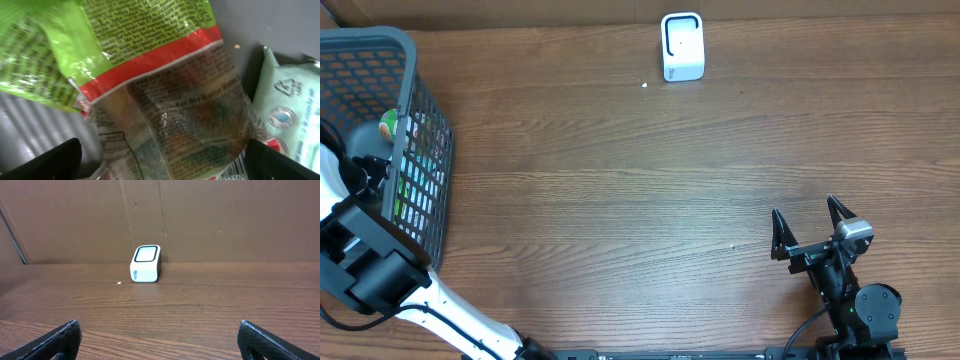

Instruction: Scan the item barcode

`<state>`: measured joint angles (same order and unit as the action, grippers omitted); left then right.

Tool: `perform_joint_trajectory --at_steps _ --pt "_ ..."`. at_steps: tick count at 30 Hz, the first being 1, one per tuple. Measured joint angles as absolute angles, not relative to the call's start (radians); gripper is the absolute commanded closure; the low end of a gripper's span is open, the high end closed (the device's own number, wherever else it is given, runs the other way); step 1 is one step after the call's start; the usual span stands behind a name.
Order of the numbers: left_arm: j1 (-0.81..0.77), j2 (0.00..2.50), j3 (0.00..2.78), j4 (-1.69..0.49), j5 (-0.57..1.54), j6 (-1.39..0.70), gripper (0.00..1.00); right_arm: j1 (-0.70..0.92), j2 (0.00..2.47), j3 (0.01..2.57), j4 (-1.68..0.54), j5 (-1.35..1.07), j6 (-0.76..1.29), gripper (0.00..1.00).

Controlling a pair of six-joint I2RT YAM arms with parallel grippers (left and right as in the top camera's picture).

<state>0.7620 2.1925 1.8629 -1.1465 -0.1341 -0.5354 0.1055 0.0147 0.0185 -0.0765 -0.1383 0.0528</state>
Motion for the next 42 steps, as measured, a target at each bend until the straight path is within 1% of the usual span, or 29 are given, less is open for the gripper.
perform_joint_trajectory --at_steps 2,3,5,6,11,16,21,26,27,28,29,30,32,34,36,39,42 --pt "0.762 2.193 1.847 -1.133 -0.134 -0.553 0.53 0.105 0.015 0.019 -0.076 -0.138 0.053 0.00" --pt "0.762 2.193 1.845 -1.131 -0.134 -0.555 0.63 0.105 0.015 0.019 -0.076 -0.138 0.053 0.00" --pt "0.762 2.193 1.845 -1.127 -0.134 -0.560 0.89 0.105 0.015 0.019 -0.076 -0.138 0.052 0.00" --pt "0.762 2.193 1.845 -1.129 -0.139 -0.566 0.96 0.105 0.015 0.019 -0.076 -0.138 0.053 0.00" --pt "0.768 2.192 1.846 -1.147 -0.138 -0.571 0.96 0.105 0.015 0.019 -0.076 -0.138 0.053 0.00" --pt "0.768 2.194 1.918 -1.262 -0.115 -0.550 0.96 0.105 0.015 0.019 -0.076 -0.138 0.053 0.00" --pt "0.768 2.194 2.183 -1.413 -0.093 -0.496 0.96 0.105 0.015 0.019 -0.076 -0.138 0.052 0.00" --pt "0.768 2.175 2.436 -1.514 -0.089 -0.458 0.96 0.105 0.015 0.019 -0.076 -0.138 0.052 0.00" --pt "0.768 2.168 2.466 -1.526 -0.089 -0.456 0.94 0.105 0.015 0.019 -0.076 -0.138 0.053 0.00" --pt "0.768 2.159 2.489 -1.536 -0.089 -0.456 0.78 0.105 0.015 0.019 -0.076 -0.138 0.053 0.00" --pt "0.768 2.154 2.497 -1.542 -0.089 -0.457 0.58 0.106 0.015 0.019 -0.076 -0.138 0.052 0.00" --pt "0.768 2.144 2.506 -1.552 -0.089 -0.461 0.44 0.105 0.015 0.019 -0.076 -0.138 0.052 0.00" --pt "0.768 2.140 2.504 -1.555 -0.089 -0.465 0.33 0.105 0.015 0.019 -0.076 -0.138 0.052 0.00" --pt "0.768 2.140 2.475 -1.552 -0.089 -0.471 0.25 0.105 0.015 0.019 -0.076 -0.138 0.052 0.00" --pt "0.769 2.140 2.425 -1.543 -0.089 -0.487 0.24 0.105 0.015 0.019 -0.076 -0.138 0.052 0.00" --pt "0.777 2.140 2.337 -1.515 -0.089 -0.521 0.19 0.105 0.015 0.019 -0.076 -0.138 0.053 0.00" --pt "0.790 2.141 2.258 -1.475 -0.089 -0.551 0.18 0.105 0.015 0.019 -0.076 -0.138 0.052 0.00"
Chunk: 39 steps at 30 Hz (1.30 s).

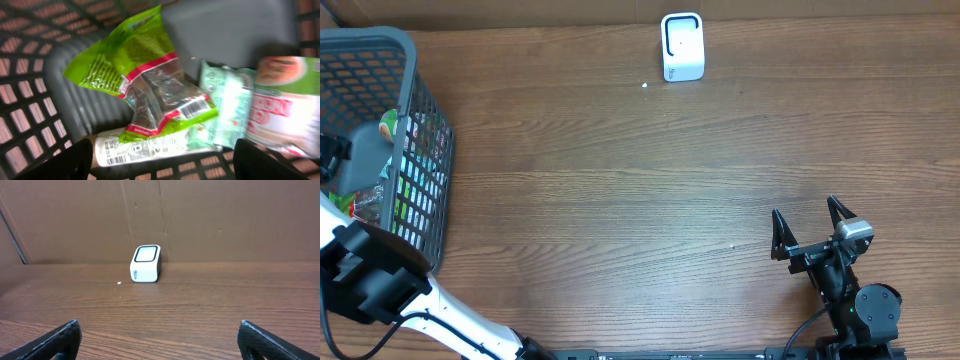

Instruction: Scan the item barcode

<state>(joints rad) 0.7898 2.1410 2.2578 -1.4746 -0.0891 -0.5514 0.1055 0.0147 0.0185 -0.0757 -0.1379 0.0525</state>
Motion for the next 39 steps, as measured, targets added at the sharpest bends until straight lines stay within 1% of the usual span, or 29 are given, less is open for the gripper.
perform_joint_trajectory --at_steps 8,15,17,18,20,22,23,24,25,26,28,29,34,39 --pt "0.823 2.141 2.026 -1.349 -0.089 -0.624 0.16 0.105 0.015 0.019 -0.076 -0.138 0.052 0.00" --pt "0.825 2.142 1.840 -1.172 -0.089 -0.663 0.16 0.105 0.015 0.019 -0.076 -0.138 0.053 0.00" --pt "0.825 2.142 1.800 -1.134 -0.092 -0.669 0.15 0.106 0.015 0.019 -0.076 -0.138 0.053 0.00" --pt "0.825 2.142 1.781 -1.114 -0.095 -0.673 0.12 0.105 0.015 0.019 -0.076 -0.138 0.052 0.00" --pt "0.825 2.141 1.741 -1.062 -0.104 -0.679 0.11 0.105 0.015 0.019 -0.076 -0.138 0.052 0.00" --pt "0.825 2.138 1.703 -1.009 -0.107 -0.680 0.12 0.105 0.015 0.019 -0.076 -0.138 0.053 0.00" --pt "0.825 2.131 1.682 -0.982 -0.107 -0.681 0.15 0.105 0.015 0.019 -0.076 -0.138 0.052 0.00" --pt "0.825 2.122 1.660 -0.954 -0.107 -0.681 0.21 0.105 0.015 0.019 -0.076 -0.138 0.053 0.00" --pt "0.825 2.115 1.644 -0.936 -0.107 -0.682 0.32 0.105 0.015 0.019 -0.076 -0.138 0.053 0.00" --pt "0.825 2.105 1.621 -0.910 -0.104 -0.683 0.50 0.105 0.015 0.019 -0.076 -0.138 0.053 0.00" --pt "0.823 2.098 1.604 -0.889 -0.100 -0.689 0.93 0.106 0.015 0.019 -0.076 -0.138 0.052 0.00" --pt "0.820 2.097 1.600 -0.881 -0.099 -0.688 0.96 0.105 0.015 0.019 -0.076 -0.138 0.053 0.00" --pt "0.819 2.095 1.614 -0.920 -0.108 -0.670 0.96 0.105 0.015 0.019 -0.076 -0.138 0.052 0.00" --pt "0.821 2.119 1.691 -1.075 -0.116 -0.648 0.96 0.106 0.015 0.019 -0.076 -0.138 0.052 0.00"
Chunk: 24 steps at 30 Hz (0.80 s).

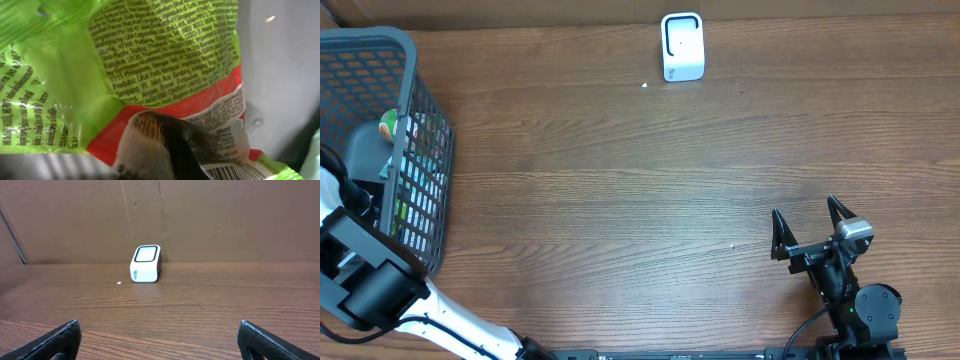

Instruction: Scan the item barcode

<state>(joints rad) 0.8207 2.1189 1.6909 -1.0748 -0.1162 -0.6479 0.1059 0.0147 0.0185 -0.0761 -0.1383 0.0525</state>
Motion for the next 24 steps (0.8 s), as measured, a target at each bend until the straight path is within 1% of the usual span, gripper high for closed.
perform_joint_trajectory --at_steps 4,7,11,15,18,23,24 --pt "0.821 2.148 1.817 -1.212 -0.113 -0.635 0.96 0.105 0.015 0.019 -0.075 -0.138 0.052 0.00" --pt "0.821 2.151 1.967 -1.298 -0.102 -0.617 0.96 0.105 0.015 0.019 -0.076 -0.138 0.052 0.00" --pt "0.821 2.150 2.130 -1.360 -0.078 -0.575 0.96 0.105 0.015 0.019 -0.076 -0.138 0.052 0.00" --pt "0.817 2.128 2.231 -1.385 -0.055 -0.511 0.96 0.106 0.015 0.019 -0.076 -0.138 0.053 0.00" --pt "0.799 2.054 2.271 -1.385 -0.044 -0.450 0.96 0.106 0.015 0.019 -0.076 -0.138 0.053 0.00" --pt "0.740 1.895 2.285 -1.377 -0.037 -0.406 0.96 0.105 0.015 0.019 -0.076 -0.138 0.052 0.00" --pt "0.728 1.863 2.291 -1.376 -0.035 -0.398 0.81 0.105 0.015 0.019 -0.076 -0.138 0.053 0.00"
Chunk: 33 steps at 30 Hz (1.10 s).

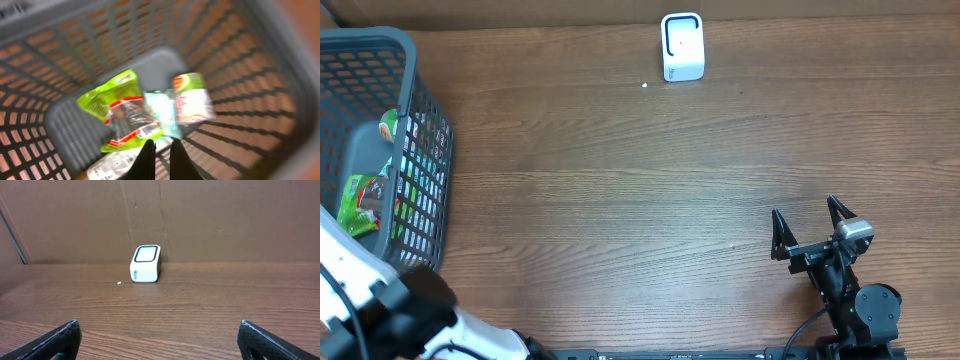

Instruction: Scan the item barcode

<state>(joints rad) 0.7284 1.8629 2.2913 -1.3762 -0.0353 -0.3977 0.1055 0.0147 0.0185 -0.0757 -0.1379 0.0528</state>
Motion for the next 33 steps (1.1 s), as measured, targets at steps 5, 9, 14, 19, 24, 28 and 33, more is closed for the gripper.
perform_joint_trajectory --at_steps 5,9,14,19,24,28,33 --pt "0.715 1.776 2.311 -1.409 -0.030 -0.404 0.25 0.105 0.015 0.019 -0.076 -0.138 0.052 0.00" --pt "0.737 1.803 2.310 -1.446 -0.029 -0.432 0.16 0.105 0.015 0.019 -0.076 -0.138 0.053 0.00" --pt "0.746 1.890 2.309 -1.465 -0.030 -0.450 0.11 0.106 0.015 0.019 -0.076 -0.138 0.052 0.00" --pt "0.746 2.018 2.302 -1.480 -0.029 -0.500 0.06 0.105 0.015 0.019 -0.076 -0.138 0.053 0.00" --pt "0.756 2.157 2.297 -1.496 -0.029 -0.551 0.04 0.105 0.015 0.019 -0.076 -0.138 0.053 0.00" --pt "0.776 2.250 2.297 -1.497 -0.028 -0.576 0.04 0.105 0.015 0.019 -0.076 -0.138 0.053 0.00" --pt "0.797 2.315 2.296 -1.488 -0.030 -0.579 0.03 0.105 0.015 0.019 -0.076 -0.138 0.052 0.00"
